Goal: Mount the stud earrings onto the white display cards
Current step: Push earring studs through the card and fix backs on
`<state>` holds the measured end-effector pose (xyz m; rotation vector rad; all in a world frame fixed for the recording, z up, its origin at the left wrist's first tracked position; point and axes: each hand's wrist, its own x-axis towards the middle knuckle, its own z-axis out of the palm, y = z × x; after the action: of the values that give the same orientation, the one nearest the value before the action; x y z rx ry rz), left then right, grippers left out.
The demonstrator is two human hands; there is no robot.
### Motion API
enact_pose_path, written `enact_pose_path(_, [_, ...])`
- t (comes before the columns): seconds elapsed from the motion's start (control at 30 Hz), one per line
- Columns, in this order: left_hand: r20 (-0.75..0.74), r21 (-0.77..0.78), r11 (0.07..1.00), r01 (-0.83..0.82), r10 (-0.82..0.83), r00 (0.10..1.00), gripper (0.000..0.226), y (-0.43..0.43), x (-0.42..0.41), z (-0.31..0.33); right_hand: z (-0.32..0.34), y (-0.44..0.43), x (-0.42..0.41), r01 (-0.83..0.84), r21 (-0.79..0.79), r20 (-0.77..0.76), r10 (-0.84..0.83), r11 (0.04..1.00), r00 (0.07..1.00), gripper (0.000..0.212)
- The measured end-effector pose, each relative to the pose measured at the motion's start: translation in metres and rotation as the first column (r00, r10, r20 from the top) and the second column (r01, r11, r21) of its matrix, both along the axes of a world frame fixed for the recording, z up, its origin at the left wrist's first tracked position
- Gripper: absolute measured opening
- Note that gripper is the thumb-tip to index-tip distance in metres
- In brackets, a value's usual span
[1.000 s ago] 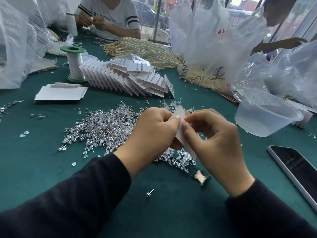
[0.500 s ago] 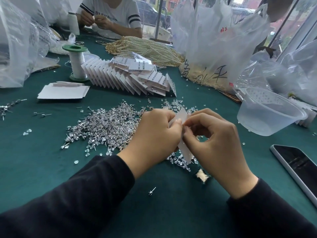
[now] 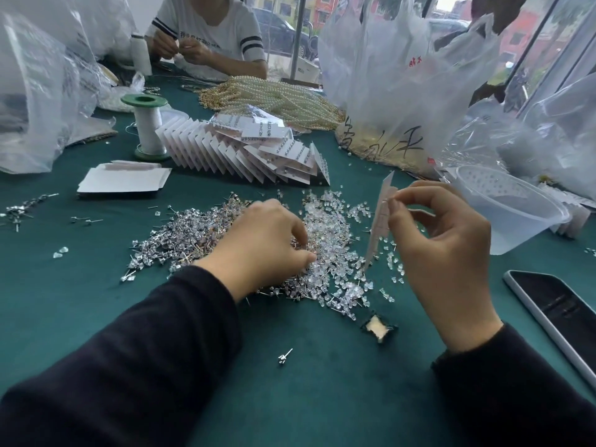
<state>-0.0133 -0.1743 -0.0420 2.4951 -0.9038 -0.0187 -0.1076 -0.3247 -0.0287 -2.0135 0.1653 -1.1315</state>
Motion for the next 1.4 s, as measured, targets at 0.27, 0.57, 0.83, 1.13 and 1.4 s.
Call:
enact_pose_path(0.27, [-0.058, -0.259, 0.964, -0.055, 0.042, 0.997, 0.003, 0.0, 0.005, 0.003, 0.004, -0.001, 0.001, -0.137, 0.416, -0.051, 0.174, 0.899, 0.983, 0.017])
enact_pose_path(0.57, [-0.197, -0.465, 0.879, -0.107, 0.015, 0.98, 0.019, 0.005, 0.006, 0.011, 0.009, 0.0, 0.001, -0.236, 0.887, -0.022, 0.548, 0.396, 0.836, 0.033])
enact_pose_path(0.83, [-0.166, -0.721, 0.692, -0.031, -0.13, 0.977, 0.007, 0.002, -0.007, 0.019, 0.005, 0.003, 0.001, -0.273, 0.901, -0.034, 0.684, 0.336, 0.728, 0.055])
enact_pose_path(1.13, [-0.162, -0.776, 0.631, -0.013, -0.179, 0.97, 0.012, -0.01, -0.016, 0.013, 0.0, 0.015, 0.001, -0.333, 0.923, 0.075, 0.759, 0.193, 0.647, 0.052])
enact_pose_path(1.4, [-0.128, -0.751, 0.66, 0.015, -0.168, 0.977, 0.011, -0.01, -0.018, 0.013, 0.001, 0.014, 0.0, -0.329, 0.921, 0.055, 0.766, 0.209, 0.64, 0.031])
